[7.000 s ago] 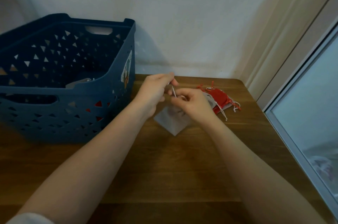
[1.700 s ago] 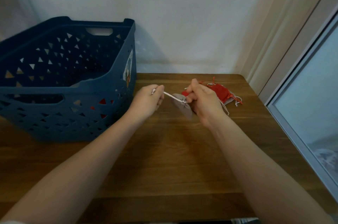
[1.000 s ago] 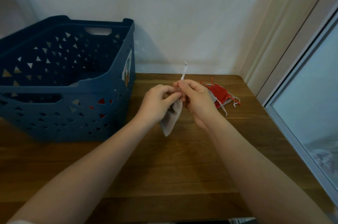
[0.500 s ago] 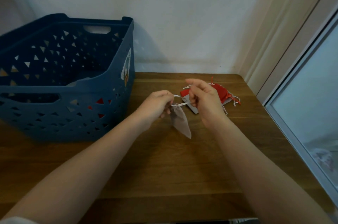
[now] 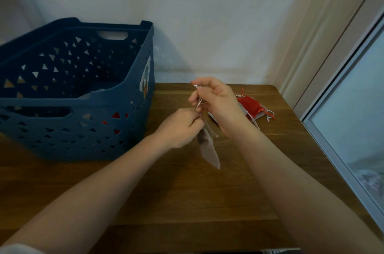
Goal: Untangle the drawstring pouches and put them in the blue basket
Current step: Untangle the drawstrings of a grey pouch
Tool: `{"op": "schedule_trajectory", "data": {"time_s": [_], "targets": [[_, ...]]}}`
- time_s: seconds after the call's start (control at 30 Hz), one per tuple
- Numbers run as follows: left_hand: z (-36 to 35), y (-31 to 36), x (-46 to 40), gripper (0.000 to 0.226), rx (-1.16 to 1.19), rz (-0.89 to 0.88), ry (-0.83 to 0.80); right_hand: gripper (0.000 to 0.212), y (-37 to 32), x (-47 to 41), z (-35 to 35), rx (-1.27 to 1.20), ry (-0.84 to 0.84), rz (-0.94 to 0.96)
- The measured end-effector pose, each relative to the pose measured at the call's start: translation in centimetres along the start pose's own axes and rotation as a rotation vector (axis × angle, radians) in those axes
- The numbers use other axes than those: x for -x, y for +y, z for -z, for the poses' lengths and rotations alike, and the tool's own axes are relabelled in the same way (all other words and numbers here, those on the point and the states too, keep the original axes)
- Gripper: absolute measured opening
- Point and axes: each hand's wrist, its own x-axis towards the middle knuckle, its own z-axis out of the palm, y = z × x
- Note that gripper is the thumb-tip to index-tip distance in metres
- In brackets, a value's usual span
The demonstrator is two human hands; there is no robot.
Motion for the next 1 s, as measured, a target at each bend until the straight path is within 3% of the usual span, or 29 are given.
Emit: {"op": "schedule_trajectory", "data": {"time_s": [0.13,0.23,0.3,0.4,0.63,0.8,0.9,1.0], "targets": [[-0.1,-0.2,0.1,0.027,0.031,0.045,0.043,0.026,0.0,0.2,-0.1,0.086,0.011,0.012],[-0.1,-0.4,0.0,0.028,0.092,0.106,0.069,0.042,0.5,0.5,0.1,0.453,0.059,0.026],[0.1,-0.5,-0.1,0.028,0.121,0.137,0.075,0.039,1.0,0.9,0.3,0.688,0.000,0.022],[0.3,-0.5,-0.1,0.031,0.146,0.159,0.101,0.035,1.6,1.4,0.2,0.823,-0.110,0.044],[0.5,-0.7,0.0,0.030,0.330,0.182,0.147,0.024,1.7,1.5,0.3,0.892,-0.027,0.106],[0.9,-0.7,0.3,0.027,0.570,0.225,0.114,0.016,1.8,1.9,0.6,0.770,0.037,0.157],[1.0,-0.6,0.4,0.023,0.582,0.228,0.079,0.014,1.8,2.0,0.7,0.632,0.115,0.137],[1.0,-0.3,0.3,0.013,0.450,0.191,0.099,0.014,1.8,2.0,0.8,0.591,0.154,0.115]]}}
